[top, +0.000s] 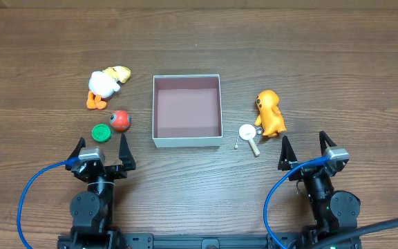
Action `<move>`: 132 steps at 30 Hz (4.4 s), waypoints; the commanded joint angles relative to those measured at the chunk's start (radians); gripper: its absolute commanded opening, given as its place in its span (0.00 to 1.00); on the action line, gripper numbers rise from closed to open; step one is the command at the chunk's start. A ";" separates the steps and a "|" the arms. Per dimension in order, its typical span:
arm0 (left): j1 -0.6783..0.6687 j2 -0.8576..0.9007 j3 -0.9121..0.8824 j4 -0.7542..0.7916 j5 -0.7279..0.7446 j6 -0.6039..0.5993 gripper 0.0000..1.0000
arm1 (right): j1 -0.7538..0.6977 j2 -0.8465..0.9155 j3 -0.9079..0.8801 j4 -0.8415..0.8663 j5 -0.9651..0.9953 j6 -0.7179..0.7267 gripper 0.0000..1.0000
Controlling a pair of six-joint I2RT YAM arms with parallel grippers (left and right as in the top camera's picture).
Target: Pack container
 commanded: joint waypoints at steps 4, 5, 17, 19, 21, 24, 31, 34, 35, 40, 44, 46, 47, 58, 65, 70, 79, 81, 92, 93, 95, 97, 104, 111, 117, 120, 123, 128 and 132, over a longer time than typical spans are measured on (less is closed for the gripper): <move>0.010 -0.008 -0.007 0.004 -0.006 -0.010 1.00 | -0.005 -0.010 -0.010 0.006 -0.006 -0.003 1.00; 0.010 -0.008 -0.007 0.004 -0.006 -0.010 1.00 | -0.005 -0.010 -0.010 0.006 -0.006 -0.003 1.00; 0.010 -0.008 -0.007 0.006 -0.005 -0.011 1.00 | -0.005 -0.010 -0.010 0.006 -0.006 -0.003 1.00; 0.010 -0.008 -0.007 0.002 0.018 -0.014 1.00 | -0.005 -0.010 -0.010 0.006 -0.006 -0.003 1.00; 0.010 -0.008 -0.007 0.010 0.019 -0.014 1.00 | -0.005 -0.010 -0.010 0.006 -0.006 -0.003 1.00; 0.010 -0.008 -0.007 0.032 0.081 -0.014 1.00 | -0.005 -0.010 -0.010 0.006 -0.006 -0.003 1.00; 0.010 -0.003 0.138 -0.003 0.092 -0.013 1.00 | -0.005 -0.010 -0.010 0.006 -0.006 -0.003 1.00; 0.010 0.048 0.290 -0.084 0.022 -0.010 1.00 | -0.005 -0.010 -0.010 0.006 -0.006 -0.003 1.00; 0.010 0.080 0.342 -0.113 0.005 -0.009 1.00 | -0.005 -0.010 -0.010 0.006 -0.006 -0.003 1.00; 0.010 0.364 0.668 -0.363 -0.043 0.049 1.00 | -0.005 -0.010 -0.010 0.006 -0.006 -0.003 1.00; 0.010 0.671 0.950 -0.645 -0.038 0.098 1.00 | -0.005 -0.010 -0.010 0.006 -0.006 -0.003 1.00; 0.010 0.831 1.083 -0.788 -0.039 0.104 1.00 | -0.005 -0.010 -0.010 0.006 -0.006 -0.003 1.00; 0.010 0.926 1.159 -0.872 -0.038 0.103 1.00 | -0.005 -0.010 -0.010 0.006 -0.006 -0.003 1.00; 0.010 1.428 1.398 -1.143 0.121 0.065 1.00 | -0.005 -0.010 -0.010 0.006 -0.006 -0.003 1.00; 0.011 1.592 1.398 -1.131 0.085 0.021 1.00 | -0.005 -0.010 -0.010 0.006 -0.006 -0.003 1.00; 0.014 1.664 1.398 -1.148 -0.033 -0.104 1.00 | -0.005 -0.010 -0.010 0.006 -0.006 -0.003 1.00; 0.147 1.667 1.378 -1.163 -0.023 -0.216 1.00 | -0.005 -0.010 -0.010 0.006 -0.006 -0.003 1.00; 0.186 1.666 1.353 -1.142 0.019 -0.215 1.00 | -0.005 -0.010 -0.010 0.006 -0.006 -0.003 1.00; 0.268 1.667 1.081 -0.846 0.193 -0.212 1.00 | -0.005 -0.010 -0.010 0.006 -0.006 -0.003 1.00; 0.268 1.667 1.076 -0.837 0.193 -0.212 1.00 | -0.005 -0.010 -0.010 0.006 -0.006 -0.003 1.00; 0.268 1.667 1.071 -0.822 0.192 -0.212 1.00 | -0.005 -0.010 -0.010 0.006 -0.006 -0.003 1.00; 0.266 1.667 1.071 -0.814 0.191 -0.212 1.00 | -0.005 -0.010 -0.010 0.006 -0.006 -0.003 1.00; 0.266 1.667 1.071 -0.766 0.090 -0.212 0.99 | -0.005 -0.010 -0.010 0.006 -0.006 -0.003 1.00; 0.265 1.667 1.064 -0.717 0.090 -0.212 0.96 | -0.005 -0.010 -0.010 0.006 -0.006 -0.003 1.00; 0.264 1.668 1.055 -0.695 0.069 -0.212 0.92 | -0.005 -0.010 -0.010 0.006 -0.006 -0.003 1.00; 0.264 1.669 1.055 -0.696 0.069 -0.212 0.89 | -0.005 -0.010 -0.010 0.006 -0.006 -0.003 1.00; 0.264 1.669 1.051 -0.697 0.069 -0.212 0.89 | -0.005 -0.010 -0.010 0.006 -0.006 -0.003 1.00; 0.264 1.669 1.009 -0.666 0.062 -0.212 0.89 | -0.005 -0.010 -0.010 0.006 -0.006 -0.003 1.00; 0.264 1.669 0.943 -0.586 0.063 -0.212 0.96 | -0.005 -0.010 -0.010 0.006 -0.006 -0.003 1.00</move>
